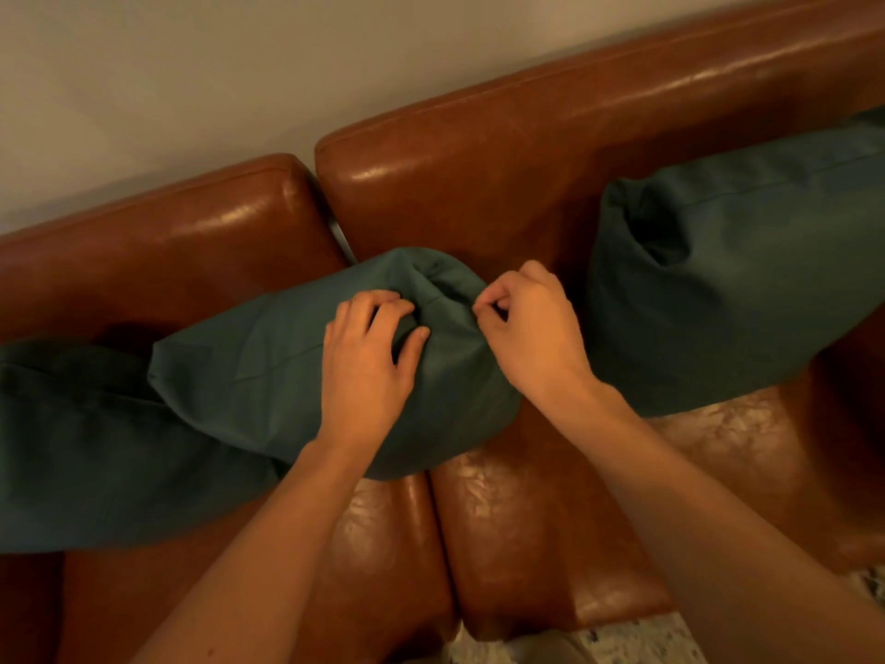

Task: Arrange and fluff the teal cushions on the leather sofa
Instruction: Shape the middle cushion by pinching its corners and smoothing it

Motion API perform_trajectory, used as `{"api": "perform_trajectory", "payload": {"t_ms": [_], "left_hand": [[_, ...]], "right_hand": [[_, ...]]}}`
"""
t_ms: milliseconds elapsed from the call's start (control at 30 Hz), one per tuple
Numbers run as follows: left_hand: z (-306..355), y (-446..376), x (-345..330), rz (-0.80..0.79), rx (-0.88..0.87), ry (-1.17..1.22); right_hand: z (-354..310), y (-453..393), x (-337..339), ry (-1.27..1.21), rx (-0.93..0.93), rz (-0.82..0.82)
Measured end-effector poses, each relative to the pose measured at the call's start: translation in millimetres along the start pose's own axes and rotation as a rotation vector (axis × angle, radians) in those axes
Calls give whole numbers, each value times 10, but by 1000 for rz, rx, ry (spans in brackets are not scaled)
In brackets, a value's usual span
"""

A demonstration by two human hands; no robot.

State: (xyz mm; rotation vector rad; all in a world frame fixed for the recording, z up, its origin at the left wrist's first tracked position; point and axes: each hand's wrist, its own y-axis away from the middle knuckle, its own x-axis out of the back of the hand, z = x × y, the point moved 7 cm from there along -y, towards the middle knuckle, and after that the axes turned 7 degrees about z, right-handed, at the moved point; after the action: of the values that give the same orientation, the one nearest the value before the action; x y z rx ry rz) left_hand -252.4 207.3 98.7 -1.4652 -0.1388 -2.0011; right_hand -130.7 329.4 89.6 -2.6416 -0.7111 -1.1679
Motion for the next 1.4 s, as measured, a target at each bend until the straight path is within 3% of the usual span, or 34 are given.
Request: {"api": "perform_trajectory", "payload": {"t_ms": [133, 200, 300, 333, 433, 500, 667, 833, 900, 1000, 1067, 1233, 1400], "left_hand": [[33, -5, -12, -25, 8, 8], [103, -26, 46, 5, 7, 46], [313, -213, 223, 79, -81, 113], [392, -306, 225, 41, -125, 91], [500, -498, 16, -269, -221, -113], [483, -491, -63, -368, -260, -176], [417, -354, -10, -271, -269, -97], [352, -242, 25, -193, -221, 63], [359, -196, 64, -158, -222, 103], [415, -140, 155, -48, -227, 107], [446, -162, 239, 39, -205, 105], [369, -265, 263, 40, -137, 75], [157, -168, 174, -31, -48, 73]], "right_hand": [[206, 231, 37, -390, -250, 263], [280, 313, -23, -496, -344, 315], [266, 338, -67, -537, -325, 323], [245, 334, -62, -531, -298, 317], [219, 339, -30, -504, -248, 308], [242, 341, -17, -485, -239, 311], [245, 337, -13, -477, -197, 307], [244, 133, 19, -507, -121, 195], [139, -91, 15, -450, 9, 47], [-127, -374, -147, -115, 321, -280], [-239, -484, -230, 69, 460, -357], [-260, -534, -271, 71, 505, -292], [-19, -522, -148, -288, 218, -122]]}}
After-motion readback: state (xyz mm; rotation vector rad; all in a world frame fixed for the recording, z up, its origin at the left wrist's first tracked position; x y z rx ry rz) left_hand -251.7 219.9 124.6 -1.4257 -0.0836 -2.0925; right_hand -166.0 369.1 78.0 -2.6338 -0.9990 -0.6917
